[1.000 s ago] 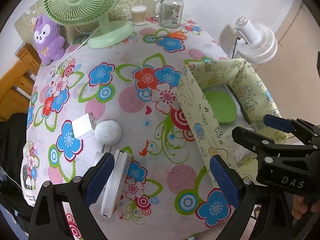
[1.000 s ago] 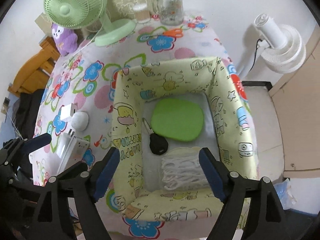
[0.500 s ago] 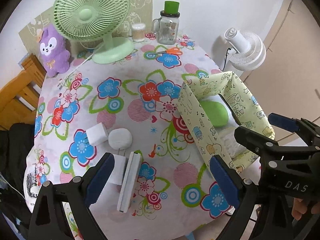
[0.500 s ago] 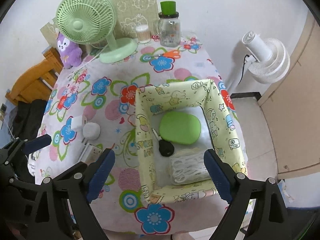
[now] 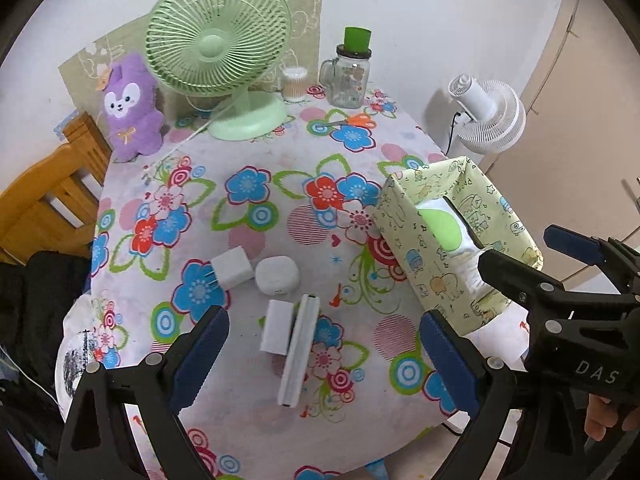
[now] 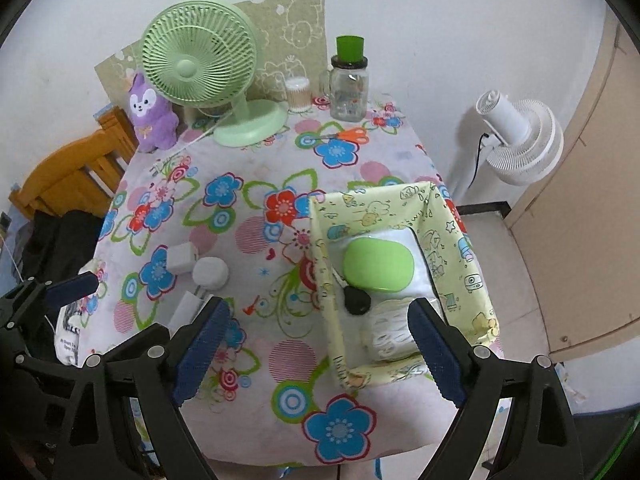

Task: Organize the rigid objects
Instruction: 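Withdraw both open tools from the basket back over the table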

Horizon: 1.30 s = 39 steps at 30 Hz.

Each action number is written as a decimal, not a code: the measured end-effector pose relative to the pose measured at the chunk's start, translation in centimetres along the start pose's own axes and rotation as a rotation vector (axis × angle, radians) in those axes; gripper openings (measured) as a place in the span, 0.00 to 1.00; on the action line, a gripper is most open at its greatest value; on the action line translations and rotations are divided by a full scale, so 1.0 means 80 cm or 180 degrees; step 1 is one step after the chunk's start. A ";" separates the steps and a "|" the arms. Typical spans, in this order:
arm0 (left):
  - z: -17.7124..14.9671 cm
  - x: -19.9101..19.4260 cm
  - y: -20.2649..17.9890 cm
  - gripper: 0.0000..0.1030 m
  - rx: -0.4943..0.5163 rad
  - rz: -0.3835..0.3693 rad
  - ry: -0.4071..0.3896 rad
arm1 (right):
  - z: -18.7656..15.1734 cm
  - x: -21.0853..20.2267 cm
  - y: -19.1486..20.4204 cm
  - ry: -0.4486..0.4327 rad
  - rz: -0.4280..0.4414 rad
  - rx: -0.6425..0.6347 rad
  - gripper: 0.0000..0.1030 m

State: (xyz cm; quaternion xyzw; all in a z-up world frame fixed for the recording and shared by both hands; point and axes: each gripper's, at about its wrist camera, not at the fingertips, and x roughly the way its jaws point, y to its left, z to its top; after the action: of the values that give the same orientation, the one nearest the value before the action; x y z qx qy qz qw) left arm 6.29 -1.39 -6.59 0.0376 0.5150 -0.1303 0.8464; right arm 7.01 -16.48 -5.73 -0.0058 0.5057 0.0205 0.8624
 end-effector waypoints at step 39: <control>-0.041 0.033 0.127 0.95 -0.0280 0.0198 0.0205 | -0.010 0.049 0.122 0.0210 0.0064 -0.0038 0.90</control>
State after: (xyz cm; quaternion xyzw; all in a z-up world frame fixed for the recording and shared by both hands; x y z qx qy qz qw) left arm 7.26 8.58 -11.14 0.0206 0.5457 -0.0799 0.8339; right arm 7.83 -6.65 -9.48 -0.0065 0.5338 0.0319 0.8450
